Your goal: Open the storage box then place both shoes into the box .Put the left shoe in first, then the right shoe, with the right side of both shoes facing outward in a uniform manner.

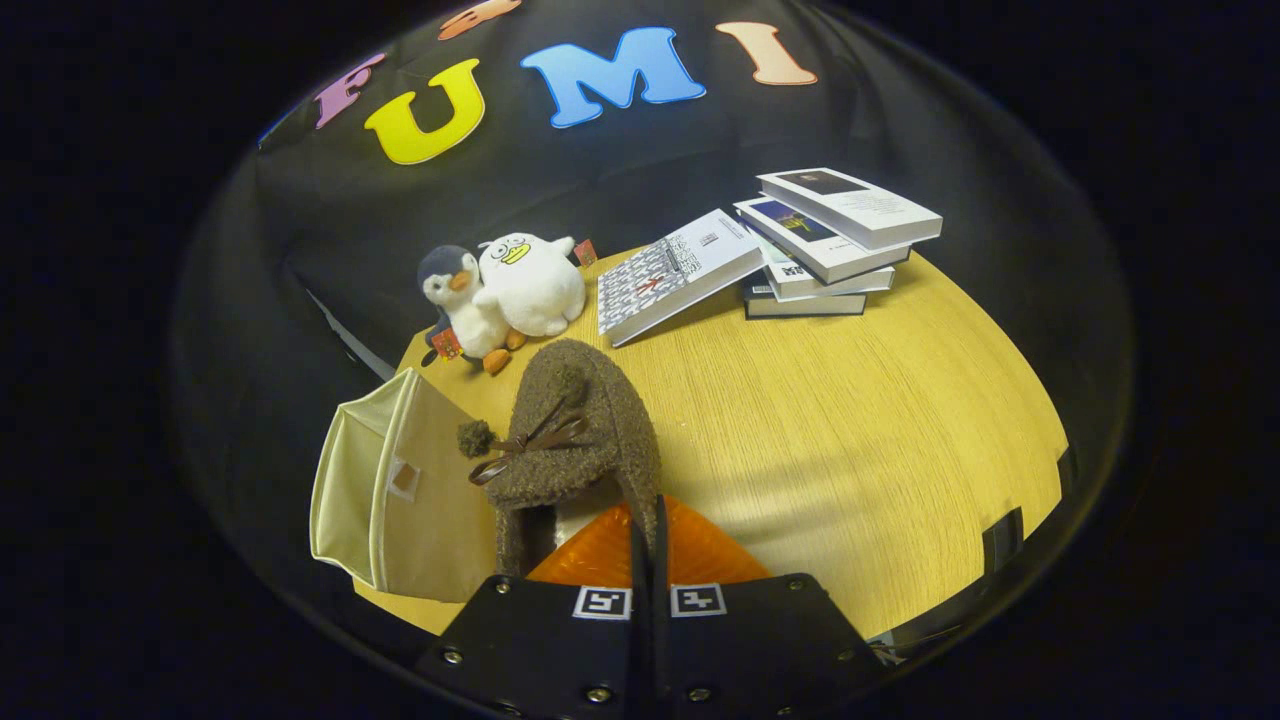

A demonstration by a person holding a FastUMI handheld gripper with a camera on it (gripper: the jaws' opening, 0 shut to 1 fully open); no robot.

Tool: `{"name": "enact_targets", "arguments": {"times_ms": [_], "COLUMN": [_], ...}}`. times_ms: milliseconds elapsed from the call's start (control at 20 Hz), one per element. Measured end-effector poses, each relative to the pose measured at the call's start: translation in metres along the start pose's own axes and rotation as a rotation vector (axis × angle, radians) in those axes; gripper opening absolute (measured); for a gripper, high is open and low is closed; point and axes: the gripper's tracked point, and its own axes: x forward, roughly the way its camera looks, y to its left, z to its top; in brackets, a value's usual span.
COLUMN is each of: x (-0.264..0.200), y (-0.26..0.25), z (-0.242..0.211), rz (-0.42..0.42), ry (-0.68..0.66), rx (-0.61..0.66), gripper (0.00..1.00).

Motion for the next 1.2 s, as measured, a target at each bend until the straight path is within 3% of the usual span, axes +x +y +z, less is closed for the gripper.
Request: {"name": "enact_targets", "arguments": {"times_ms": [1200], "x": [0.0], "y": [0.172], "z": [0.005], "rz": [0.142], "ry": [-0.054], "rx": [0.049], "gripper": [0.0]}}
